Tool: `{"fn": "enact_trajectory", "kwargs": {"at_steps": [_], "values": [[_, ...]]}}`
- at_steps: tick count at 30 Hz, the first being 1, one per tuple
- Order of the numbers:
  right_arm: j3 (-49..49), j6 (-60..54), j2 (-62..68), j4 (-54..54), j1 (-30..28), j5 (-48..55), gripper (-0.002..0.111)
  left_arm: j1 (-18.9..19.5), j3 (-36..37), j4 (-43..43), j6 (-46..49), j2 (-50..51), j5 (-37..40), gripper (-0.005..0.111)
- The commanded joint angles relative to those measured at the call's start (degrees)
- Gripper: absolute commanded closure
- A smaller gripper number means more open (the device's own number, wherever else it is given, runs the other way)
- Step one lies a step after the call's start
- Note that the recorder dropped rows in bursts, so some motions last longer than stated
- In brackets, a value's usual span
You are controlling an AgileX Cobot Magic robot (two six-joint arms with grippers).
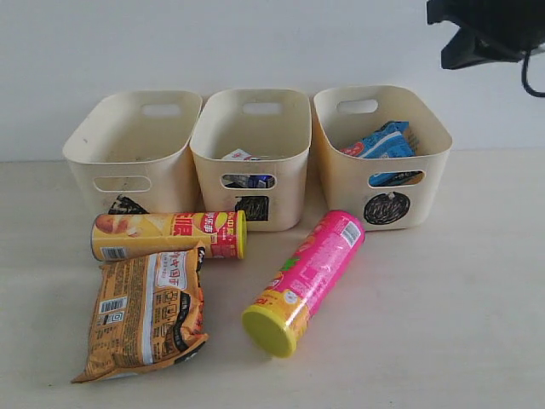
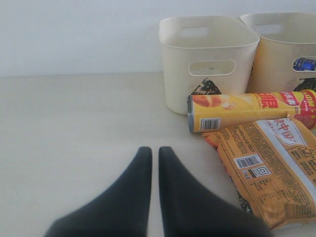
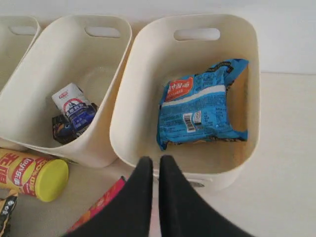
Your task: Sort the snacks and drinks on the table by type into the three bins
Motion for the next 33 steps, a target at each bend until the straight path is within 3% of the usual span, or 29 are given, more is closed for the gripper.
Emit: {"fn": "enact_trajectory", "kwargs": {"at_steps": [1,14,22,27,33], "values": [[12.84,-0.22,-10.33,0.76,-0.22,-5.55,0.107,-0.15,0.20,-0.28,0.00,-0.12,-0.23,0.102],[40.89,-0.22,-34.10,3.31,0.16,-17.46,0.107,-0.15,0.20,-0.28,0.00,-0.12,-0.23,0.102],[52.82,-0.33,-43.96,3.21,5.98,-26.91,0.107,-0.15,0.20,-0.28,0.00,-0.12,-1.54,0.102],[58.49,-2.52,-56.43,2.77,6.62,-32.28,0.107,-0.15,0.20,-0.74,-0.43,-0.12,-12.64,0.102],[62.04,-5.05,-70.09,2.63,6.62,-30.83,0.107,-0.15,0.20,-0.79,-7.06,-0.12,-34.98,0.102]]}}
